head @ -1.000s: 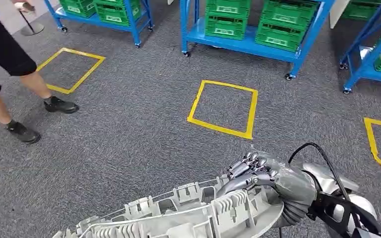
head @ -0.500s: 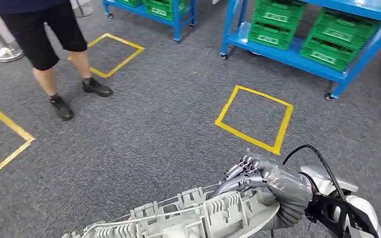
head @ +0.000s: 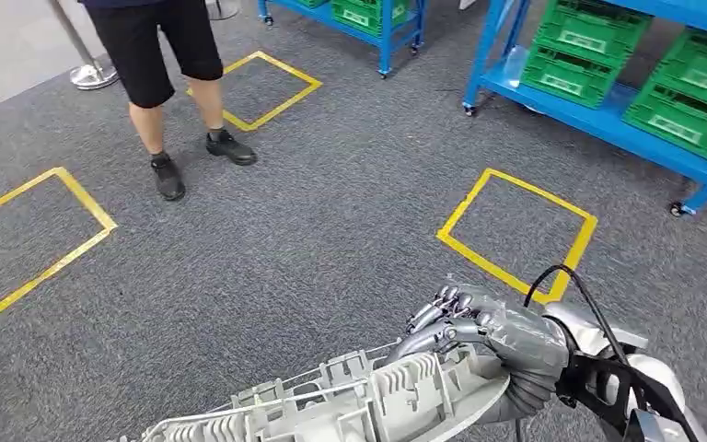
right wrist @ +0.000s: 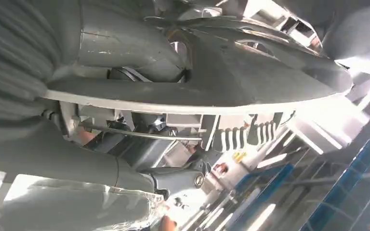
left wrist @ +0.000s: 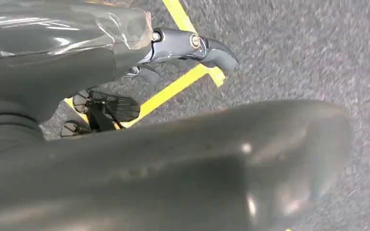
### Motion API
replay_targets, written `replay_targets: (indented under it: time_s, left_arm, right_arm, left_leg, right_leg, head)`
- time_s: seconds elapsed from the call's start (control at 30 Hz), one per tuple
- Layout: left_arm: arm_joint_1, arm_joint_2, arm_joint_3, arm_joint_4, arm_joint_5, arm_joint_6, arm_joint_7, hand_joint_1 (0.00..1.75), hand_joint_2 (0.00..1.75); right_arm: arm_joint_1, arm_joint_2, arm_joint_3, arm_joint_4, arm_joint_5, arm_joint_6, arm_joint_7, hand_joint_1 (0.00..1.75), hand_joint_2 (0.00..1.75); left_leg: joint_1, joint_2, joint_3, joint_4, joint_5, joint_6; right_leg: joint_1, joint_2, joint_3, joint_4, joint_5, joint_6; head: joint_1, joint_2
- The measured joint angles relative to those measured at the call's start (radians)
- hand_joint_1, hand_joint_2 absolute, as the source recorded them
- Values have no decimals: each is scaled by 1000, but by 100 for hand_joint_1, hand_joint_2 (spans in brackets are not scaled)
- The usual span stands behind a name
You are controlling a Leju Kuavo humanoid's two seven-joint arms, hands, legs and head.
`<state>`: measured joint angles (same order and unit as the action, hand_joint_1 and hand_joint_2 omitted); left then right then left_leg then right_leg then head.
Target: Take the parts from the cabinet and place them on the table.
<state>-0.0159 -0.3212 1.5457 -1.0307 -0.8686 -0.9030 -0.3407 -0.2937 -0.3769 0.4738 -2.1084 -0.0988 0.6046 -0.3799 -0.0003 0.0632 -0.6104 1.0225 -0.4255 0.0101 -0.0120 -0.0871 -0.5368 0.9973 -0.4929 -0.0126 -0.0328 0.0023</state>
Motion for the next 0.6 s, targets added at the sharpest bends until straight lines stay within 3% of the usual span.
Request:
replay_targets:
  time_s: [0.03,0.13,0.17,0.2,0.23,0.27,0.33,0.37,0.4,0.43,0.47,0.5,0.53,0.57,0.6]
  left_arm:
    - [-1,-1,0,-9,-2,-2,0,0,0]
    - [3,-8,0,-29,-24,1,-30,0,0]
    - [5,-9,0,-34,-23,-7,-36,0,0]
    - [8,-13,1,-37,-18,-19,-38,0,0]
    - [7,-15,3,-40,-7,-33,-40,0,0]
    - [6,-16,5,-40,2,-42,-39,0,0]
    - [5,-24,5,-40,31,-64,-27,0,0]
    - [6,-25,7,-40,45,-74,-18,0,0]
    - [7,-26,8,-40,60,-85,-6,0,0]
    - [9,-27,8,-40,75,-96,7,0,0]
    - [11,-27,8,-40,85,-105,19,0,0]
    - [13,-28,9,-40,90,-111,24,0,0]
    - [16,-28,9,-41,92,-116,29,0,0]
    - [19,-28,10,-44,92,-119,31,0,0]
    - [24,-29,11,-47,92,-121,32,0,0]
  right_arm:
    - [0,4,1,0,1,3,1,175,175]
    - [-2,13,4,0,1,6,3,175,175]
    - [-3,15,5,0,1,8,3,175,175]
    - [-5,15,4,0,1,10,3,175,175]
    - [-5,16,6,0,0,12,3,175,175]
    - [-7,17,6,0,0,14,3,175,175]
    - [-2,17,8,0,-1,15,3,175,175]
    - [0,17,9,0,-1,14,3,175,175]
    - [1,18,10,0,-1,14,3,175,175]
    - [1,18,10,0,-1,14,1,175,175]
    - [1,18,10,0,-1,14,0,175,175]
    - [1,18,10,0,-1,14,-1,175,175]
    - [4,18,9,0,0,13,-2,175,175]
    - [6,19,10,0,2,10,-4,175,175]
    - [8,20,10,0,5,8,-5,175,175]
  left_leg:
    - [-8,26,5,-9,-12,5]
    - [-14,-8,-3,-14,-10,12]
    - [-14,-24,3,-26,-5,19]
    - [0,-39,19,-43,5,23]
    - [0,-49,24,-50,9,29]
    - [0,-60,23,-50,10,31]
    - [-1,-96,23,-49,9,32]
    - [-1,-112,23,-48,9,32]
    - [-1,-129,24,-47,8,31]
    - [1,-145,25,-45,7,30]
    - [2,-163,26,-41,5,26]
    - [2,-178,25,-36,1,21]
    - [-3,-189,22,-29,-3,15]
    - [-3,-198,18,-26,-6,9]
    - [-1,-204,14,-26,-4,6]
  right_leg:
    - [9,-10,2,0,-4,7]
    - [5,-41,6,-6,-8,16]
    - [8,-55,15,-11,-10,23]
    - [1,-25,8,3,-20,25]
    - [0,27,-10,44,-41,21]
    - [0,59,-50,123,-74,13]
    - [0,80,-141,290,-127,10]
    - [0,81,-163,319,-127,16]
    - [-2,82,-159,297,-108,24]
    - [-5,83,-135,233,-73,35]
    - [-9,91,-90,130,-26,47]
    - [-16,126,-48,33,13,55]
    - [-11,152,-39,11,19,45]
    - [-13,139,-33,7,25,30]
    - [-8,133,-34,8,26,23]
  head:
    - [3,0]
    - [0,0]
    - [0,0]
    - [3,0]
    - [3,0]
    - [8,0]
    - [8,0]
    - [9,0]
    - [8,0]
    - [9,0]
    - [8,0]
    - [9,0]
    - [8,0]
    - [8,0]
    - [8,0]
